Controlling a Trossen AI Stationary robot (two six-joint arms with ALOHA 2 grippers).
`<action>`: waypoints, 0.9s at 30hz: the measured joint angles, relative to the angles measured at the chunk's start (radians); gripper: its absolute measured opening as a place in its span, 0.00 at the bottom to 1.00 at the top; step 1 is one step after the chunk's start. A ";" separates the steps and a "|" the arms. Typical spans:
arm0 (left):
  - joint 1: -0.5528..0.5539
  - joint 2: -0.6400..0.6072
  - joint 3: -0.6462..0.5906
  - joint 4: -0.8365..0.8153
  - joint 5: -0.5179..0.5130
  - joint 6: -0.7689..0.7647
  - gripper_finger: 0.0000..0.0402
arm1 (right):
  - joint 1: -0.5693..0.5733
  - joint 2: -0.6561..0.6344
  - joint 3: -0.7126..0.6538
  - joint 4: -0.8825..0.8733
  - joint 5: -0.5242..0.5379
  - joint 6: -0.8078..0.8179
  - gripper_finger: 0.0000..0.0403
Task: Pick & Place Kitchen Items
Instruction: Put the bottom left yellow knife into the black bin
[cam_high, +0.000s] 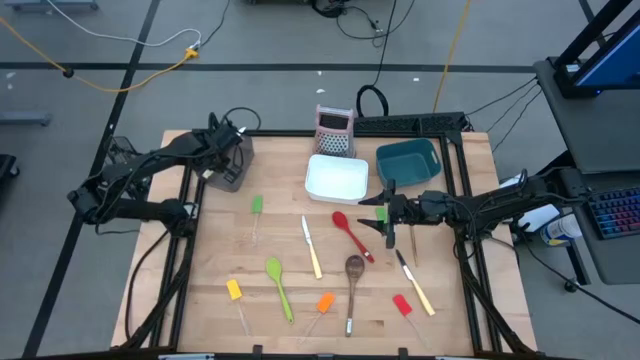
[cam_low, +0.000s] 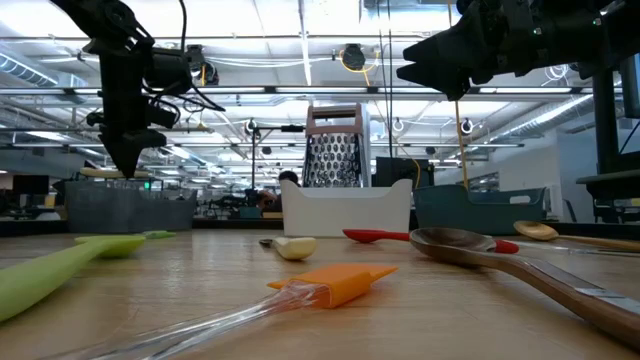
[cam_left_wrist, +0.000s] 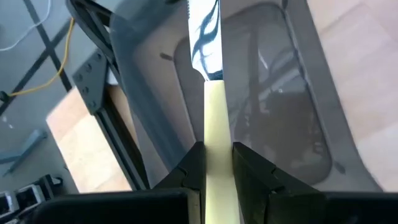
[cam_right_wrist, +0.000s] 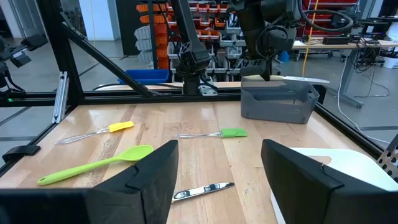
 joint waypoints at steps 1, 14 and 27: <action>0.000 0.000 0.000 -0.021 0.000 0.003 0.13 | 0.000 0.000 0.000 0.000 0.000 0.000 0.56; 0.023 0.002 0.000 -0.068 0.097 -0.002 0.13 | 0.000 0.000 0.000 0.000 0.000 -0.008 0.56; 0.070 0.053 0.012 -0.078 0.172 0.031 0.13 | 0.000 0.000 0.000 0.000 0.000 -0.026 0.56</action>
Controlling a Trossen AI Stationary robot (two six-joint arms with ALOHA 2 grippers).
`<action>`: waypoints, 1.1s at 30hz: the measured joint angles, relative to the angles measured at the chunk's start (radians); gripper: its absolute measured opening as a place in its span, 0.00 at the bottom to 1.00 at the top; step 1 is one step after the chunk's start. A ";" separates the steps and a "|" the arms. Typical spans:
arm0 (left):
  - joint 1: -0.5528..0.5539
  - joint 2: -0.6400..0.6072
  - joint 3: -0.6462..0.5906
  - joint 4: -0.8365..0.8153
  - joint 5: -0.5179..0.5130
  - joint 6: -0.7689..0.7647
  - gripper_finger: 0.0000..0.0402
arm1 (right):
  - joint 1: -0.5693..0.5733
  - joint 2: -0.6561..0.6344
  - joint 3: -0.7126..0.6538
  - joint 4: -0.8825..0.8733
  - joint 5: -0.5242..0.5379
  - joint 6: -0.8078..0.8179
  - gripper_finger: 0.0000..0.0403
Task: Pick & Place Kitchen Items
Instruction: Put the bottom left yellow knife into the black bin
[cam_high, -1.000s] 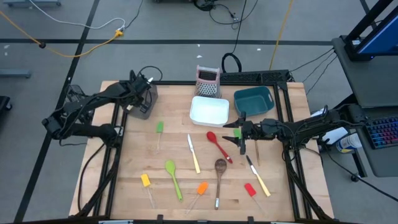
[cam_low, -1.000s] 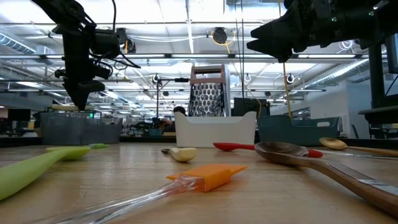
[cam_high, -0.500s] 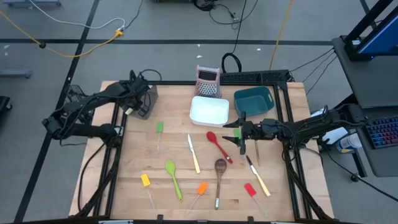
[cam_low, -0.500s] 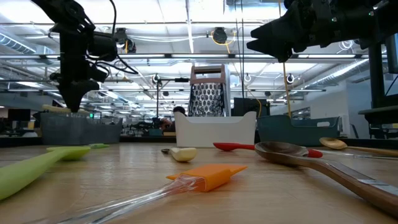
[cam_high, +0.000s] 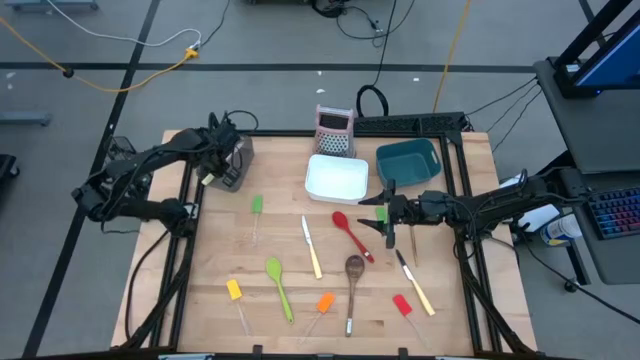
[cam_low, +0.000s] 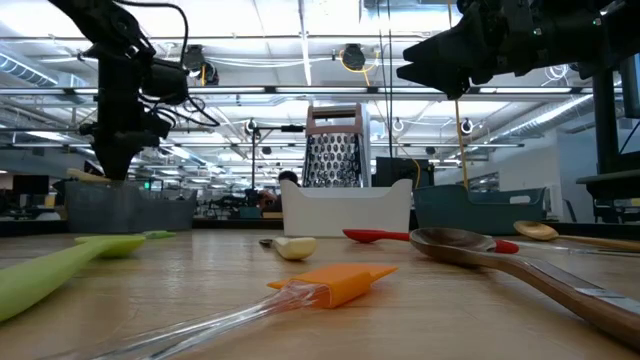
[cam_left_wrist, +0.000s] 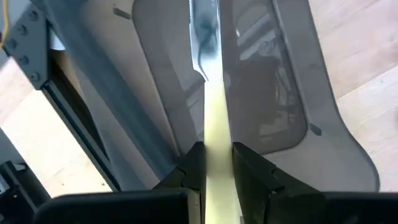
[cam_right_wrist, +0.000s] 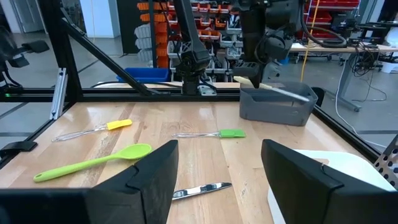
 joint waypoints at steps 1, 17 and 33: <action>0.002 0.019 0.007 -0.015 0.002 0.001 0.13 | 0.000 0.000 0.000 0.000 0.000 0.000 0.56; 0.003 0.225 0.092 -0.042 -0.066 0.026 0.13 | 0.000 0.000 0.000 -0.008 0.000 -0.031 0.56; 0.001 0.233 0.091 0.039 -0.148 0.222 0.14 | 0.000 0.000 0.000 -0.008 0.000 -0.030 0.56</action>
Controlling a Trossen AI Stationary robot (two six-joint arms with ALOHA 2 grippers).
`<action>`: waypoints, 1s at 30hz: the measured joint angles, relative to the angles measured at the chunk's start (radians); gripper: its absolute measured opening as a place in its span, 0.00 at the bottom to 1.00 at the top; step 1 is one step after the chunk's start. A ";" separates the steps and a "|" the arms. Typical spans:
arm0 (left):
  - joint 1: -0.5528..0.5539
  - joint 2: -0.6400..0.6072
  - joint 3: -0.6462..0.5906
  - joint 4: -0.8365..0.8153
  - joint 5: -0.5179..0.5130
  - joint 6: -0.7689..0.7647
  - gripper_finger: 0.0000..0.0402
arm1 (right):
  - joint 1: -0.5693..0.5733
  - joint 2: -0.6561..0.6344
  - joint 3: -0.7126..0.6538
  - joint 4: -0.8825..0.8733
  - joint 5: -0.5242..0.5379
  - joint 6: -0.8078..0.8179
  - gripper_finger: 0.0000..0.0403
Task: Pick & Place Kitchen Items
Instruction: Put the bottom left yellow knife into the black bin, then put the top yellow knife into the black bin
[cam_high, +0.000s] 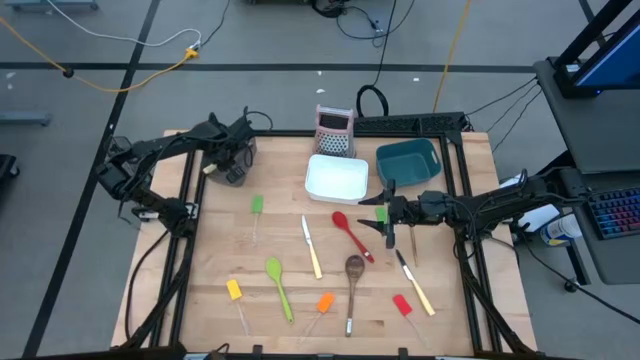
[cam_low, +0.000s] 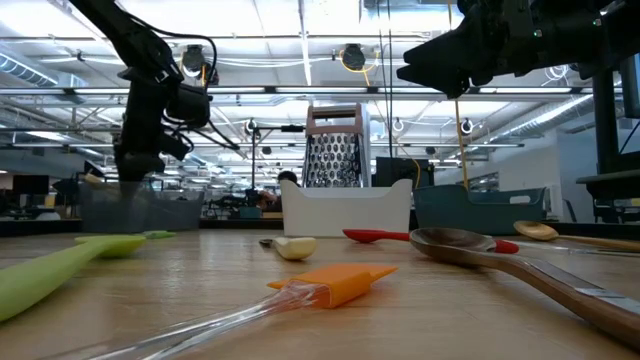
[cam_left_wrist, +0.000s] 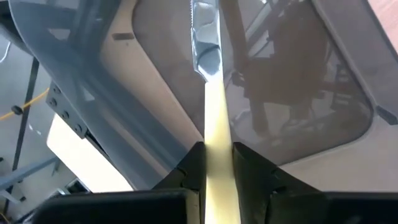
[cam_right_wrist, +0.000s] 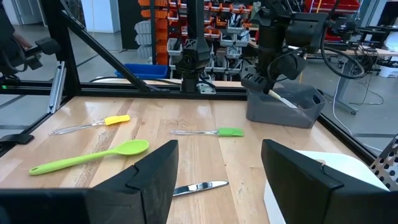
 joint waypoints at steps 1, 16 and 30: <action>0.000 0.000 0.000 0.002 0.000 0.003 0.15 | 0.000 0.000 0.000 0.000 0.000 0.000 0.56; 0.000 0.000 0.000 0.001 -0.051 0.015 0.27 | 0.000 0.000 0.000 0.000 0.000 0.008 0.56; -0.024 -0.003 0.000 -0.003 -0.051 -0.089 0.30 | 0.000 0.000 0.000 0.000 0.000 0.008 0.56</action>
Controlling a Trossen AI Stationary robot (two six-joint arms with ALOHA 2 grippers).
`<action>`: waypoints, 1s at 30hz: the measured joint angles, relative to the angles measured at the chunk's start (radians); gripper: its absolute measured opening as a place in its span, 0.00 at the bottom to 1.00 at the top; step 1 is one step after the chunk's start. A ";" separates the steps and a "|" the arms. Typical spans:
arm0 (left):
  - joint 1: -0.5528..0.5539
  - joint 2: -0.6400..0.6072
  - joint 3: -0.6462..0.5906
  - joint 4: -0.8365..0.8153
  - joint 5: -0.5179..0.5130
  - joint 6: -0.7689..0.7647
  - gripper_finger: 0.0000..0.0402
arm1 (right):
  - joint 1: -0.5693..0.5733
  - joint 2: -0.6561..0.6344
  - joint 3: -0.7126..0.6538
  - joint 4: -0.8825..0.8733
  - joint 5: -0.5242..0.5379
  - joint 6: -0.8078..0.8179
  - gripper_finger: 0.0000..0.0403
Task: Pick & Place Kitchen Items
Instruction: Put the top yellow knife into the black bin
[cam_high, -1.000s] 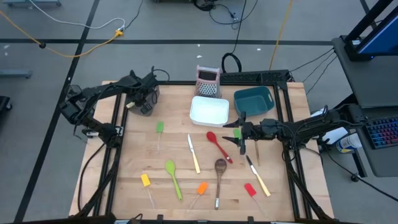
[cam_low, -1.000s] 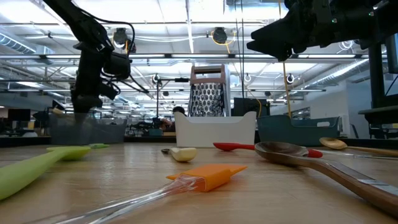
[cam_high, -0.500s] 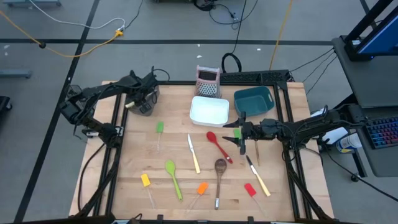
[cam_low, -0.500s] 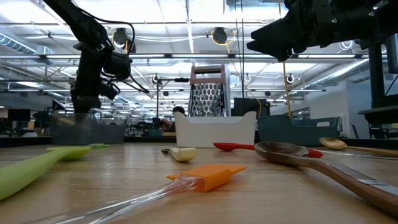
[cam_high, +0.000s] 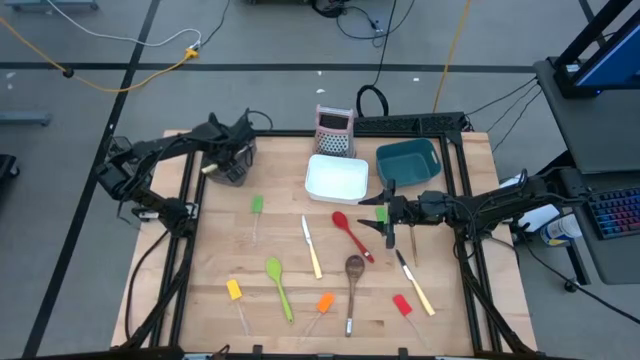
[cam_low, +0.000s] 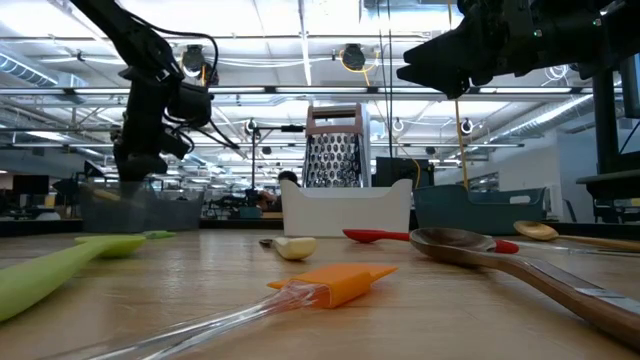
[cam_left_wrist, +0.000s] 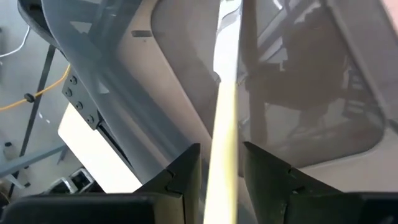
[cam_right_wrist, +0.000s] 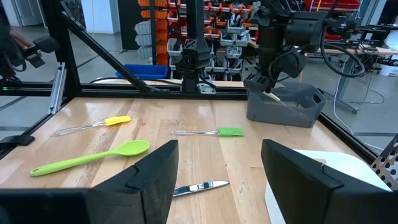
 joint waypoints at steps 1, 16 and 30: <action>-0.008 0.000 0.000 -0.002 0.000 -0.010 0.30 | 0.000 0.000 0.000 0.000 0.000 0.000 0.56; -0.095 -0.034 0.000 -0.010 0.003 -0.116 0.30 | 0.000 0.000 0.000 0.000 0.000 0.000 0.56; -0.149 -0.257 0.000 -0.010 0.107 -0.244 0.30 | 0.000 0.000 0.000 0.000 0.000 0.006 0.56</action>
